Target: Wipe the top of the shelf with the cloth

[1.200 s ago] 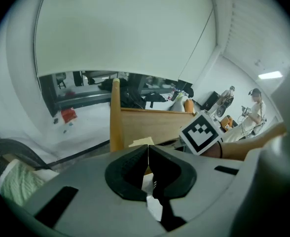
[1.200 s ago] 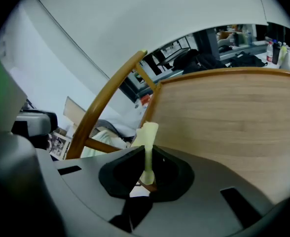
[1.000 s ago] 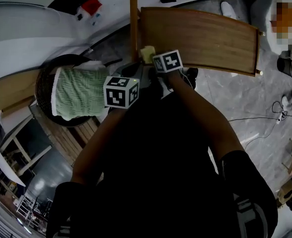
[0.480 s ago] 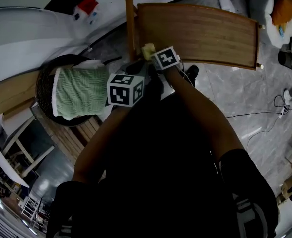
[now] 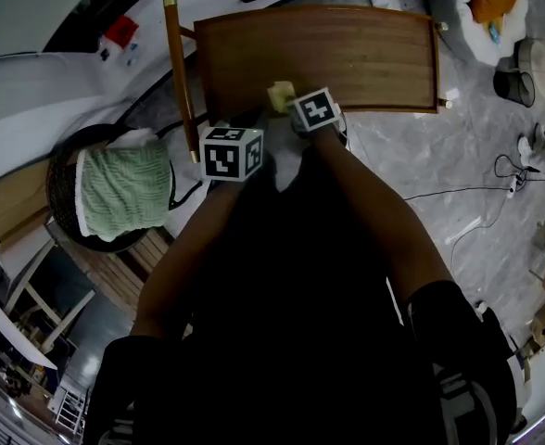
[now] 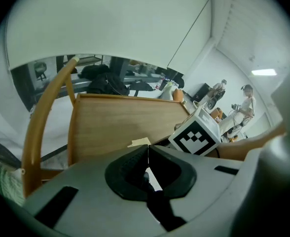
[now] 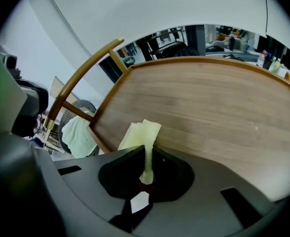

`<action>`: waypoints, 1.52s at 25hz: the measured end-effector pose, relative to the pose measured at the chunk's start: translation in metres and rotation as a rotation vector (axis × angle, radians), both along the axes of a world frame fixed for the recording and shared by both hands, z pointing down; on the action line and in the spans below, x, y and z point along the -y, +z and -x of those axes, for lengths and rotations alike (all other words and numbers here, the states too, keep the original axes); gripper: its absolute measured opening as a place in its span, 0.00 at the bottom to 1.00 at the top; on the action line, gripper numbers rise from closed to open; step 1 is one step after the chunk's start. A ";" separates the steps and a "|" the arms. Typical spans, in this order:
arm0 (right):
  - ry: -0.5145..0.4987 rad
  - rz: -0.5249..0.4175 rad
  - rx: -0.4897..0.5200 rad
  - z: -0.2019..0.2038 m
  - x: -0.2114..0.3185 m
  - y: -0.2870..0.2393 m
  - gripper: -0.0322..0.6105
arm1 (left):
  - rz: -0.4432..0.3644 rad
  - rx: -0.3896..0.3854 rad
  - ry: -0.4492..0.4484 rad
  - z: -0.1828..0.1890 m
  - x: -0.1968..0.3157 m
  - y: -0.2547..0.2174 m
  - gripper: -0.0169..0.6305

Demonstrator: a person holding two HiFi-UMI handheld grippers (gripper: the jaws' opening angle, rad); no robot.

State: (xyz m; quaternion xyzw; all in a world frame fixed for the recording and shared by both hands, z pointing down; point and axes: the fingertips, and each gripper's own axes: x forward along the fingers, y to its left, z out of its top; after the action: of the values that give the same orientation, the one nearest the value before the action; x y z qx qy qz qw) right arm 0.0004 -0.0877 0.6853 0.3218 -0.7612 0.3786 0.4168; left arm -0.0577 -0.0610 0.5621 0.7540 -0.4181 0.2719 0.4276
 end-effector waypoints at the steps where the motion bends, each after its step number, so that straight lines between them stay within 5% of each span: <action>1: 0.010 -0.002 -0.004 -0.015 0.002 -0.001 0.12 | 0.002 -0.001 0.008 -0.012 0.002 0.001 0.05; 14: 0.123 -0.076 -0.114 -0.197 0.021 -0.010 0.12 | 0.020 -0.043 0.124 -0.152 0.022 0.012 0.05; 23: 0.296 -0.085 -0.193 -0.322 0.029 -0.016 0.12 | 0.018 -0.058 0.202 -0.219 0.021 0.012 0.05; 29: 0.348 -0.103 -0.256 -0.367 0.032 -0.025 0.12 | 0.015 -0.063 0.200 -0.228 0.018 0.012 0.05; 38: 0.435 -0.068 -0.378 -0.384 0.021 -0.023 0.12 | -0.005 -0.068 0.147 -0.192 0.015 0.003 0.05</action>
State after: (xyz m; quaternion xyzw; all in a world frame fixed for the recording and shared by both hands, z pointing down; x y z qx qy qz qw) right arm 0.3849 -0.1086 0.6621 0.5558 -0.5955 0.3668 0.4492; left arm 0.1341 -0.0760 0.5654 0.7924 -0.3474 0.2760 0.4185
